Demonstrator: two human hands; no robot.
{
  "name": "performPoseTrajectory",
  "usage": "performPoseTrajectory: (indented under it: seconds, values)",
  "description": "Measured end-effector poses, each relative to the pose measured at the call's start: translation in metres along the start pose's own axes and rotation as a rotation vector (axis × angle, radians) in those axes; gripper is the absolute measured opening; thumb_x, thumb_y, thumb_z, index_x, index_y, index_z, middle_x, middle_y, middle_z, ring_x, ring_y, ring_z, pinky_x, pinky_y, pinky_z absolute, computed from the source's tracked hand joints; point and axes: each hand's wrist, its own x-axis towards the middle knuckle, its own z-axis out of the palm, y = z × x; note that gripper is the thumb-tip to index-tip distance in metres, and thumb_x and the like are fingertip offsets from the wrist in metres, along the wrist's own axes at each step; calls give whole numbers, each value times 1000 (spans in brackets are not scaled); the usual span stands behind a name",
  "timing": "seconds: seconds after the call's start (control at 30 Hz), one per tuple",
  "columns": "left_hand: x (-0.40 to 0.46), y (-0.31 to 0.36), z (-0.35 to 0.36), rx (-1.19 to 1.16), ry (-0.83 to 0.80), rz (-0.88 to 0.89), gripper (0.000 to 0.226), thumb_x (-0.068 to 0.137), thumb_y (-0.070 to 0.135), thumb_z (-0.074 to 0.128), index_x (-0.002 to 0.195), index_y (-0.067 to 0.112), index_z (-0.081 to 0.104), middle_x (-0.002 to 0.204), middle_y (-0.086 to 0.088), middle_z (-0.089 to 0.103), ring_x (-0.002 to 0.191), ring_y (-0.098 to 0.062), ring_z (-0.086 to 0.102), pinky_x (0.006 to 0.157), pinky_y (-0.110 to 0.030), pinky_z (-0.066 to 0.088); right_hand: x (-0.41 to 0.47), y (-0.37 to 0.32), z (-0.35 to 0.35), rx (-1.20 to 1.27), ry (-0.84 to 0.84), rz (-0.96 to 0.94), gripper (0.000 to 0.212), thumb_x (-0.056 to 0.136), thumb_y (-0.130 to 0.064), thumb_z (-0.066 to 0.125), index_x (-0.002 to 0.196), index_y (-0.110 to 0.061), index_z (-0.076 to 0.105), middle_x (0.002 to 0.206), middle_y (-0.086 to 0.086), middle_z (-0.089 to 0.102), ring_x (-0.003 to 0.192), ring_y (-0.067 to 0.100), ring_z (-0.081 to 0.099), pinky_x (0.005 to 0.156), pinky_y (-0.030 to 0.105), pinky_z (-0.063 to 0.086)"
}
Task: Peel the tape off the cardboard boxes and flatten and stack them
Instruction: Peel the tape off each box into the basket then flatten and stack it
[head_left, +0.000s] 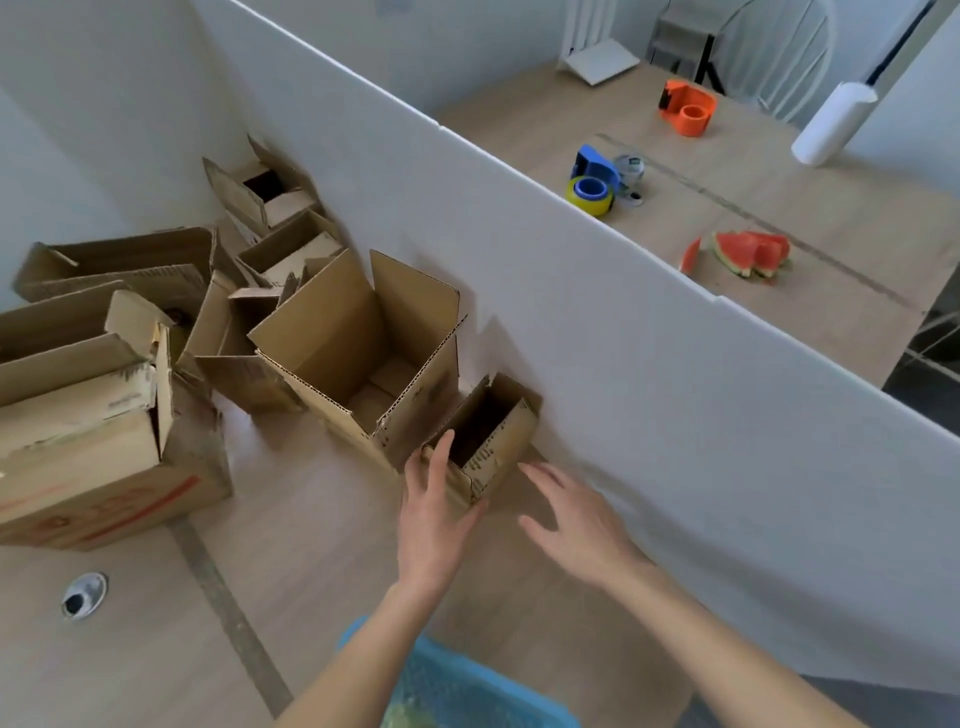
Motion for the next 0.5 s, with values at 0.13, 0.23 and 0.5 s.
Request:
performPoseTrajectory:
  seconds: [0.13,0.23,0.5]
  values:
    - [0,-2,-5,-53,-11,52,103,81,40,80,153,61,10,152,-2,30,140,-27,43,101,-36,47,2,3,-5,-28,17,-3,66,97,-49,53,157,-38,28,162,-13,32,143,16,39,114,35,37]
    - [-4,-5,-24,-54,-50,108,109,79,37,82,155,58,7,148,-3,37,137,-23,44,97,-27,40,0,-2,-9,-27,20,22,73,96,-50,56,160,-33,24,164,-9,29,146,17,36,115,35,36]
    - [-47,-17,-108,-74,-53,174,115,72,38,82,157,54,5,148,10,43,124,-6,49,99,-34,53,-26,-51,-9,33,16,64,97,85,-59,67,161,-30,14,163,-8,32,145,17,40,112,37,43]
